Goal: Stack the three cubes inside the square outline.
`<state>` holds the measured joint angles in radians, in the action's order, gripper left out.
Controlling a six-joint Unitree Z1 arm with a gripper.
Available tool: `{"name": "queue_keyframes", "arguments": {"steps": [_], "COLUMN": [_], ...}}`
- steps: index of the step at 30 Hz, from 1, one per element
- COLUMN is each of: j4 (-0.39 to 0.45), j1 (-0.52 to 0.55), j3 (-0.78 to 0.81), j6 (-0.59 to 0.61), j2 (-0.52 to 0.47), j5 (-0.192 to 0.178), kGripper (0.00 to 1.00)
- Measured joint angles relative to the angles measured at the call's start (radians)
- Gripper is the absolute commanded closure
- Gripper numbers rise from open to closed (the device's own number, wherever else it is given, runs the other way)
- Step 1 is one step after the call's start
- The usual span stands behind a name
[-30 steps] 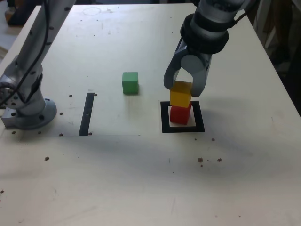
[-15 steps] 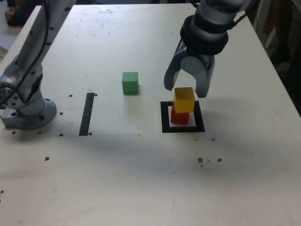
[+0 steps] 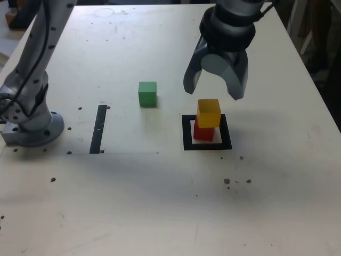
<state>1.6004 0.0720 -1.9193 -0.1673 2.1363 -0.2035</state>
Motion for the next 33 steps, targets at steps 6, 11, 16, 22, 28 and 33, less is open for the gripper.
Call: {"name": "queue_keyframes", "arguments": {"steps": [6, 11, 16, 22, 28, 33], "j4": [-0.004, -0.052, -0.158, -0.325, -0.413, -0.440], "j1": [-0.037, -0.102, -0.186, -0.300, -0.350, -0.363], "j3": [0.108, 0.260, 0.427, 0.638, 0.749, 0.777], "j6": [0.033, 0.042, 0.041, 0.017, -0.010, -0.024], "j2": [-0.085, -0.159, -0.216, -0.253, -0.251, -0.242], "j5": [-0.012, -0.018, -0.013, 0.003, 0.033, 0.048], "kGripper": [0.01, 0.01, 0.01, 0.01, 0.03, 0.10]}}
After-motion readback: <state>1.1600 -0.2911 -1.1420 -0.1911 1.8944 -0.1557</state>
